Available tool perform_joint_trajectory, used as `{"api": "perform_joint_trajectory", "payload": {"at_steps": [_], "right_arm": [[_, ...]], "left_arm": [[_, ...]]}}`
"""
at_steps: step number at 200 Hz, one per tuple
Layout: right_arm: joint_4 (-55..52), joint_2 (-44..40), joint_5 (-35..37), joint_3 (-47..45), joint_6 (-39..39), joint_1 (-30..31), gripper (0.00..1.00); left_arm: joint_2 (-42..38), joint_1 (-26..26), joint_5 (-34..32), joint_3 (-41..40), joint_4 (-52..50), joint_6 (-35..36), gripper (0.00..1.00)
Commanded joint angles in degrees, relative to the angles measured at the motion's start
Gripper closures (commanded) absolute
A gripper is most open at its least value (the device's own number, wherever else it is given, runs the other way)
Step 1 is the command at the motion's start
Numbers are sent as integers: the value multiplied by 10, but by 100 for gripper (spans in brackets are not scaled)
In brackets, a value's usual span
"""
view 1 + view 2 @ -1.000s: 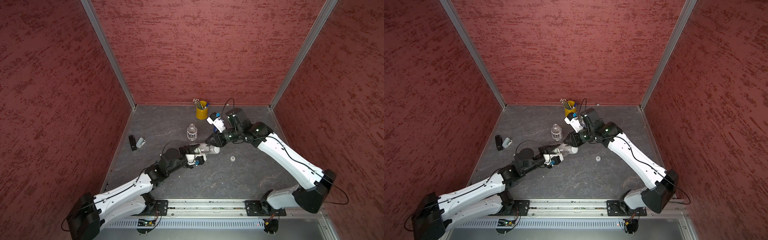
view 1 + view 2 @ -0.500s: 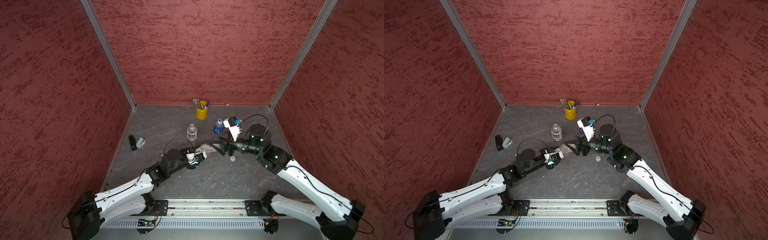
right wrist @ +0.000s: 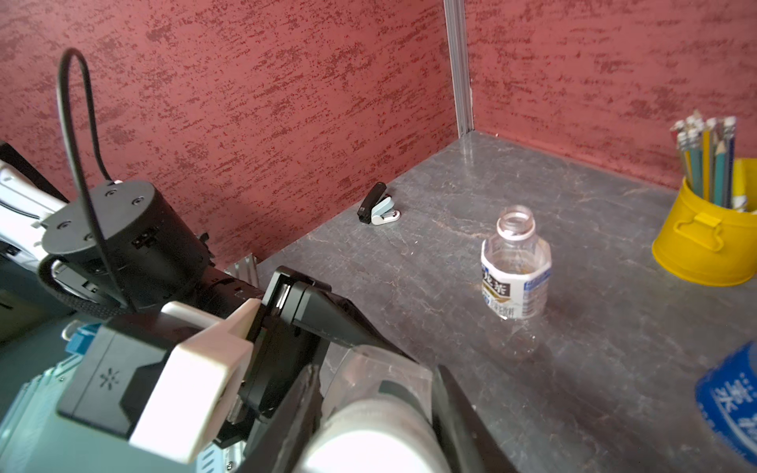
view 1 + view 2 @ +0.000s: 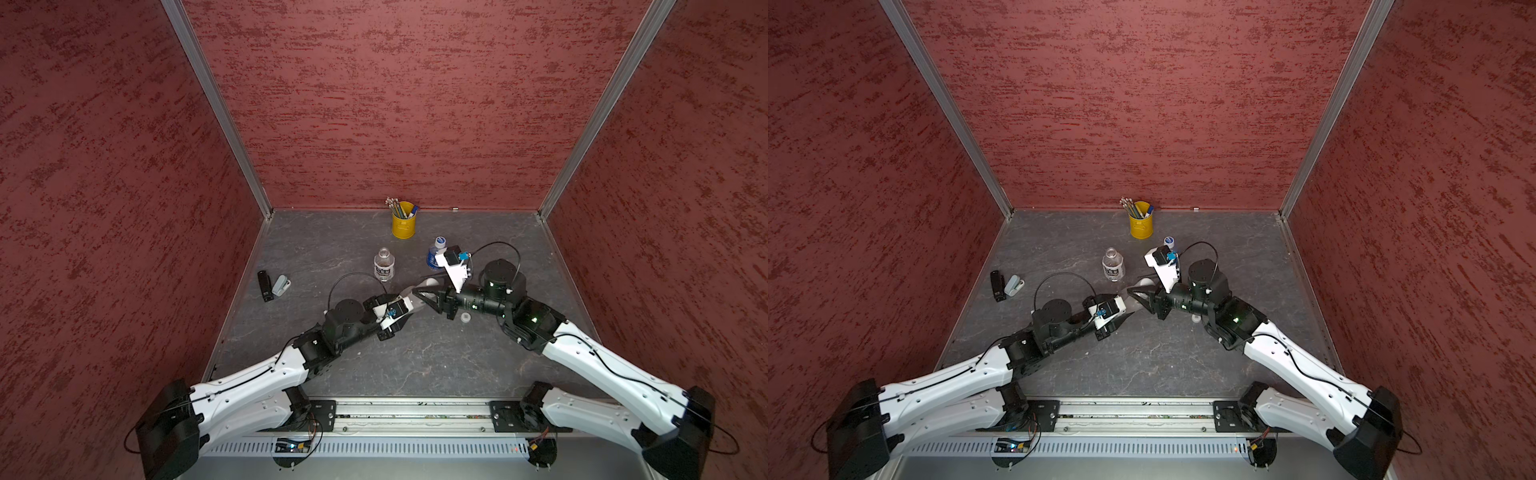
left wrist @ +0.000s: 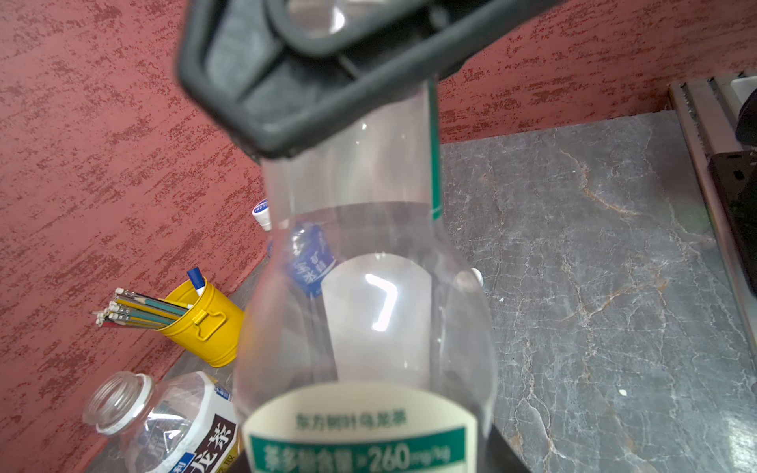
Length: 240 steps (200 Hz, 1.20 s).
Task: Screw on the bottle caps
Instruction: Place the plastic bottle at the center of the board.
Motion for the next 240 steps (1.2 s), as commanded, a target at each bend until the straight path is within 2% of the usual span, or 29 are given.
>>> {"api": "perform_joint_trajectory", "payload": {"at_steps": [1, 14, 32, 36, 39, 57, 81, 114, 142, 178, 240], "right_arm": [[17, -6, 12, 8, -15, -1, 78], [-22, -12, 18, 17, -34, -1, 79], [-101, -23, 62, 34, -60, -2, 80], [-121, -25, 78, 40, -65, -4, 80], [-136, -26, 87, 43, -69, -5, 80], [-212, -32, 149, 62, -90, -20, 80], [-263, -31, 222, 75, -106, -65, 79], [-243, 17, 203, 95, -99, -169, 79], [-201, 72, 192, 116, -90, -223, 76], [-183, 166, 201, 168, -115, -253, 74], [-165, 267, 174, 205, -121, -263, 70]], "left_arm": [[5, -7, 45, 23, -25, -24, 43], [6, -5, 51, 25, -44, -32, 28], [-6, -1, 56, 15, -53, -40, 12], [-9, 2, 57, 11, -53, -44, 3], [-13, 5, 57, 9, -53, -47, 0], [-31, 34, 61, 0, -67, -88, 0], [-53, 102, 43, 0, -98, -178, 0], [-64, 188, 29, 7, -139, -273, 0], [-58, 248, 46, 20, -165, -321, 0], [-50, 277, 56, 25, -169, -330, 0], [-53, 280, 70, 22, -172, -323, 0]]}}
